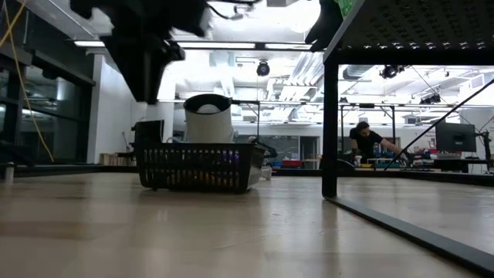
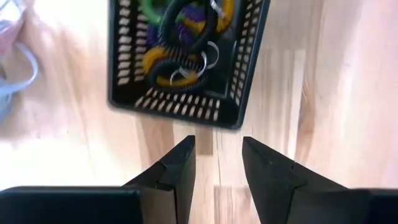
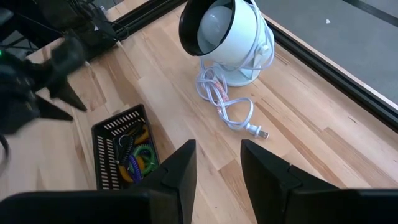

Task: Pick & Place Office Desk Supplies
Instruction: Put the black bin on the shelf

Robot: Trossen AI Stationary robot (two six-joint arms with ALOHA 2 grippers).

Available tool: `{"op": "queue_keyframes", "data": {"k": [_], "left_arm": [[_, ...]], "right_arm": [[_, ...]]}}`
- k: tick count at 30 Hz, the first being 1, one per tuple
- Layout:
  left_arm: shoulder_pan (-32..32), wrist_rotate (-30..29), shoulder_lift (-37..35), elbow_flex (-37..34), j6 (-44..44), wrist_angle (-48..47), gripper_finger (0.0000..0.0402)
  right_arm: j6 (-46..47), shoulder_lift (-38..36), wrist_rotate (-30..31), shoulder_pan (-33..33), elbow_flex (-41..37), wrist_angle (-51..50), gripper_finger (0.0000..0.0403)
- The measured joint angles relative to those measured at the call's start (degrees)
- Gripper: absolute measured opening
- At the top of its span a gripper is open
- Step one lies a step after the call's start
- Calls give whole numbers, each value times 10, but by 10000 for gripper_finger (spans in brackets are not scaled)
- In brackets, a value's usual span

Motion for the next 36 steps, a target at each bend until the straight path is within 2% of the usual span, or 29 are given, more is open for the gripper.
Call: {"op": "queue_keyframes", "data": {"k": [8, 13, 18, 23, 30, 36], "left_arm": [[-4, -10, -167, -139, -75, 40, 125], [-14, -18, -247, -219, -113, 70, 125], [-29, -21, -300, -266, -156, 79, 125], [-78, -23, -343, -312, -182, 101, 125], [-154, -96, -427, -370, -266, 102, 125], [-183, -124, -476, -403, -276, 103, 125]], "right_arm": [[0, 0, 0, 0, 0, 2, 113], [0, 0, 0, 0, 0, 5, 113], [0, 0, 0, 0, 0, 5, 113], [0, 0, 0, 0, 0, 6, 113], [0, 0, 0, 0, 0, 9, 113], [0, 0, 0, 0, 0, 9, 113]]}}
